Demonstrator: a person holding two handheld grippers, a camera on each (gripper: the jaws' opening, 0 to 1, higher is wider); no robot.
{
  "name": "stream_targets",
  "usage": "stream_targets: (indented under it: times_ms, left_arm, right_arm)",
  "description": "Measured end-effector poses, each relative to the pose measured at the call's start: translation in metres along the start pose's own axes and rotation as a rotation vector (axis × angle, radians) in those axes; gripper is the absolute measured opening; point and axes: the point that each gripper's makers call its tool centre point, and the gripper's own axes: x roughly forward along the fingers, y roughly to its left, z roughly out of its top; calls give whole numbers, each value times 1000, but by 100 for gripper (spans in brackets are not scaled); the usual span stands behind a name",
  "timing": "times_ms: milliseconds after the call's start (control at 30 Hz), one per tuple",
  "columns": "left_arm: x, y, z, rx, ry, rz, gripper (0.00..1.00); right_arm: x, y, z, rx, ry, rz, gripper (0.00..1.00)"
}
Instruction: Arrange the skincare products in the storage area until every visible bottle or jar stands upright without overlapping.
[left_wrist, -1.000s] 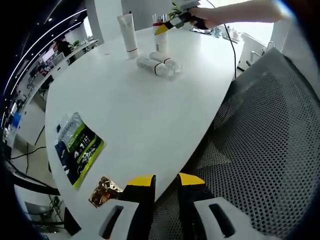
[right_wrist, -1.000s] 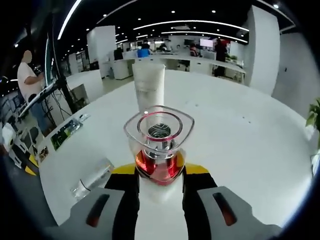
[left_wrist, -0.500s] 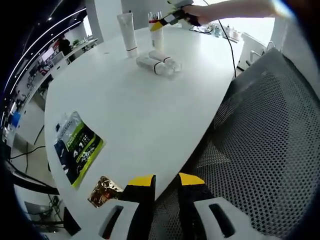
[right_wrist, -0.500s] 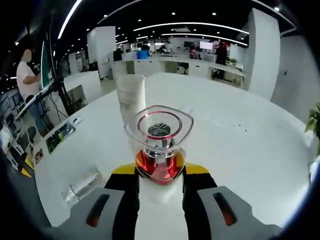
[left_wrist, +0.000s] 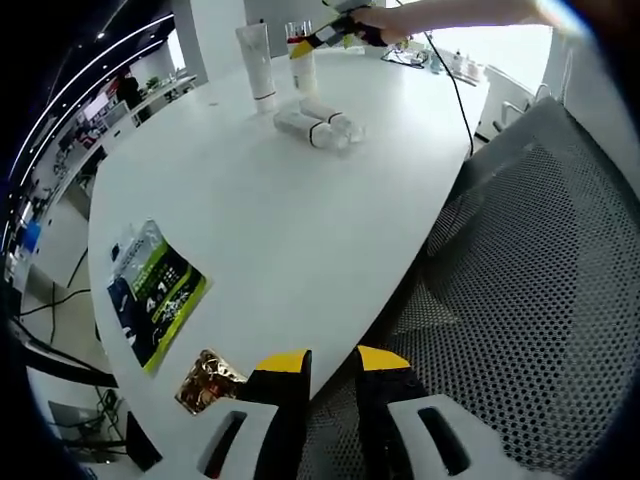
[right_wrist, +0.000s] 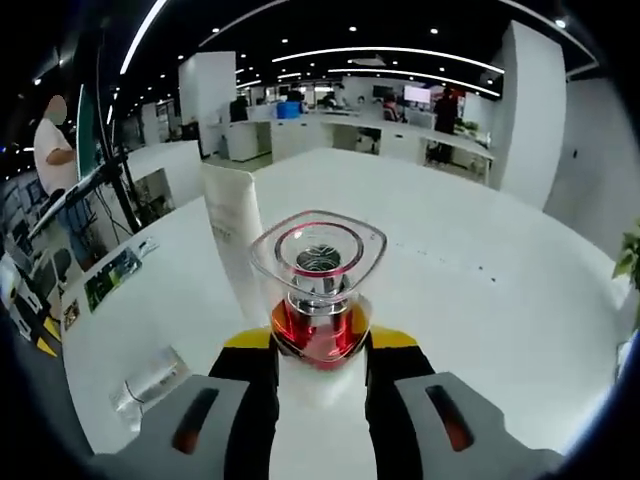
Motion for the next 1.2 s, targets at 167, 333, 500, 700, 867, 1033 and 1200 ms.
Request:
stream_targets:
  times_ms: [167,333,500,700,867,1033,1200]
  left_arm:
    - [0,0,-1,0,6,-1,18]
    - [0,0,-1,-3,9,1,18]
    - [1,-2,-3,5,18,-7,18]
    - [1,-1,-3,0,24,-4,18]
    - [1,-1,-4,-2,30,-4,18]
    - [1,-1,-5,-3,33,-5,18]
    - [2,-1,-5,-3,34,-6,18]
  right_arm:
    - [8,2,2,-6,2,13,31]
    - [12,10,3,-24,-2,35,31]
    - [16,13,4,-43,-8,48,31]
    - [20,15,3,-43,-5,61,31]
    - [23,18,1,-42,-16,70,31]
    - [26,18,1,-20,-32,68,31]
    - [27,17,2,-12,-58,91,33]
